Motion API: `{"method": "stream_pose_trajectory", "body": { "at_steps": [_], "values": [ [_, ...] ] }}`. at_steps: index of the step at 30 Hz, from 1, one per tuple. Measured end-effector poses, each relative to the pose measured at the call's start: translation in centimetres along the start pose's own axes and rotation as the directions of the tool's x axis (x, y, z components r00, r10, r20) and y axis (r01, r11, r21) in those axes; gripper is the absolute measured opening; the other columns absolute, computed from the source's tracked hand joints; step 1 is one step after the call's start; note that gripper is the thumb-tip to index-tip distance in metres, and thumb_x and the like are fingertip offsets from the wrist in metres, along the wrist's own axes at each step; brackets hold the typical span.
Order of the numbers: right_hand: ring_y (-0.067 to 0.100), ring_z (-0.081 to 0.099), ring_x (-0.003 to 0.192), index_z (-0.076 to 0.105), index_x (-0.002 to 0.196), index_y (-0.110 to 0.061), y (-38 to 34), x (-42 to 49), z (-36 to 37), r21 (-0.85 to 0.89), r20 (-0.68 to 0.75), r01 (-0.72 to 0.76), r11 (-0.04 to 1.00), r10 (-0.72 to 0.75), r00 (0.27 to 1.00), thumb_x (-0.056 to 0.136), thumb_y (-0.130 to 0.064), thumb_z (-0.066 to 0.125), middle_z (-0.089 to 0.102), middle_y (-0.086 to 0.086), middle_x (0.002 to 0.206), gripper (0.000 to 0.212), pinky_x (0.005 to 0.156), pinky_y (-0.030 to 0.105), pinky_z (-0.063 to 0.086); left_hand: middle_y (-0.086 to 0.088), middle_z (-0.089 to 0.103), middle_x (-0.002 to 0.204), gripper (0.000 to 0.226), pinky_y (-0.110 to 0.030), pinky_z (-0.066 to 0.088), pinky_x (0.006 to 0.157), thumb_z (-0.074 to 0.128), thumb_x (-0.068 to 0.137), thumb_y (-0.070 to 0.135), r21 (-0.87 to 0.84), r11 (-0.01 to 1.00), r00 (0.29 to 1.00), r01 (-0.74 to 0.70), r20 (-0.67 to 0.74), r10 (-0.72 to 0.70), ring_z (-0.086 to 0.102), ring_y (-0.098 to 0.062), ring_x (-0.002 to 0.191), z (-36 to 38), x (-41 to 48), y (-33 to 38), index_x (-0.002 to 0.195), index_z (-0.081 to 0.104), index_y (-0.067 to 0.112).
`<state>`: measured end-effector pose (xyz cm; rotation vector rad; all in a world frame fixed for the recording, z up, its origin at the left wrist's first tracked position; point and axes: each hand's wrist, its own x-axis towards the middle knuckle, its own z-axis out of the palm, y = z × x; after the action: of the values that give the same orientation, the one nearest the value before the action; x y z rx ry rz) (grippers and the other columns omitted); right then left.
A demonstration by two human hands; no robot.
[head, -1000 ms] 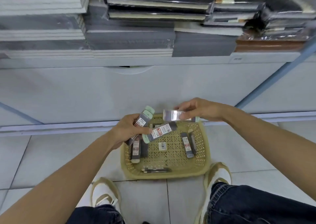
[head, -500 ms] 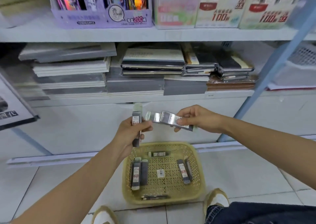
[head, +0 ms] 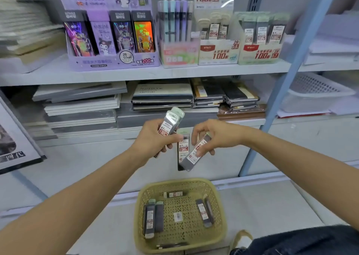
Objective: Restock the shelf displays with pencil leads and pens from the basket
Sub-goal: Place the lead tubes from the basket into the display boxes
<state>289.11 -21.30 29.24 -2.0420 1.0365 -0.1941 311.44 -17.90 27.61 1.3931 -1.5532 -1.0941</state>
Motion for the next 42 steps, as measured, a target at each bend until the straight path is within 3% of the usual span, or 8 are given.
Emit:
{"method": "stream_pose_trajectory", "body": {
  "at_steps": [4,10,15,18,28,33,37,42],
  "values": [
    [0.008,0.065,0.065,0.056,0.104,-0.016,-0.4,0.0,1.1,0.228,-0.281,0.049,0.972,0.017,0.960,0.068,-0.019,0.088,0.069,-0.001,0.079,0.048,0.056,0.019,0.051,0.000,0.066,0.059,0.025,-0.020,0.033,0.036,0.084,0.073,0.030,-0.063,0.998,1.000,0.020,-0.001,-0.020,0.049,-0.009,0.042,0.8,-0.3,0.0,0.084,0.068,0.015],
    [0.023,0.065,0.106,0.046,0.114,-0.015,-1.1,0.4,1.5,0.349,-0.284,0.047,0.936,0.058,0.957,0.079,-0.009,0.077,0.068,0.011,0.107,0.047,0.097,0.043,0.052,-0.005,0.075,0.076,0.029,-0.027,0.040,0.050,0.084,0.074,0.029,-0.284,0.957,0.989,0.058,-0.115,-0.094,0.057,-0.018,0.060,1.6,0.8,1.2,0.091,0.068,0.012],
    [0.005,0.062,0.092,0.046,0.126,-0.013,-1.6,0.0,1.1,0.266,-0.206,0.043,0.963,0.013,0.978,0.093,-0.015,0.063,0.063,0.004,0.112,0.037,0.072,0.018,0.050,0.000,0.072,0.069,0.024,-0.023,0.042,0.048,0.083,0.075,0.026,-0.315,0.948,0.989,0.051,-0.115,-0.091,0.057,-0.015,0.060,2.5,1.2,1.9,0.089,0.069,0.012],
    [0.006,0.058,0.079,0.052,0.125,-0.009,-1.9,-0.5,-0.2,0.253,-0.302,0.085,0.964,-0.005,0.953,0.093,-0.015,0.063,0.064,0.005,0.102,0.034,0.068,0.022,0.046,0.000,0.073,0.072,0.019,-0.021,0.043,0.044,0.081,0.077,0.023,-0.295,0.955,0.993,-0.034,-0.121,-0.001,0.057,-0.009,0.053,2.3,1.6,2.7,0.089,0.071,0.013],
    [0.006,0.070,0.091,0.056,0.123,-0.013,-2.5,-3.1,-5.4,0.314,-0.671,0.357,0.880,-0.060,0.739,0.095,-0.013,0.059,0.074,-0.004,0.103,0.028,0.066,0.013,0.051,0.002,0.071,0.064,0.018,-0.020,0.034,0.035,0.082,0.077,0.022,-0.186,0.975,0.992,-0.120,0.017,0.125,0.047,-0.007,0.040,4.1,3.3,6.7,0.092,0.071,0.022],
    [0.014,0.070,0.096,0.055,0.122,-0.013,-2.7,-5.6,-10.0,0.213,-0.733,0.353,0.911,-0.090,0.674,0.096,-0.012,0.057,0.074,0.001,0.105,0.026,0.079,0.028,0.057,0.009,0.075,0.076,0.017,-0.017,0.043,0.043,0.080,0.078,0.027,-0.227,0.967,0.991,-0.115,0.042,0.128,0.060,-0.001,0.052,5.4,5.5,10.2,0.093,0.071,0.027],
    [0.011,0.069,0.087,0.053,0.121,-0.007,-3.1,-8.2,-16.3,0.102,-0.866,0.397,0.912,-0.115,0.486,0.097,-0.005,0.053,0.070,0.007,0.101,0.024,0.074,0.024,0.055,0.002,0.077,0.084,0.016,-0.020,0.046,0.045,0.069,0.088,0.032,-0.420,0.903,0.995,0.091,0.083,-0.062,0.071,-0.007,0.070,5.6,8.1,13.4,0.102,0.066,0.027],
    [0.015,0.066,0.087,0.050,0.116,-0.006,-2.9,-9.7,-23.1,-0.023,-0.929,0.337,0.941,-0.145,0.340,0.098,-0.004,0.052,0.066,0.008,0.098,0.019,0.079,0.029,0.055,-0.004,0.075,0.078,0.016,-0.022,0.050,0.045,0.059,0.092,0.017,-0.537,0.836,0.986,0.112,0.163,-0.027,0.066,-0.011,0.058,5.8,9.8,15.6,0.108,0.062,0.013]
  ]
}}
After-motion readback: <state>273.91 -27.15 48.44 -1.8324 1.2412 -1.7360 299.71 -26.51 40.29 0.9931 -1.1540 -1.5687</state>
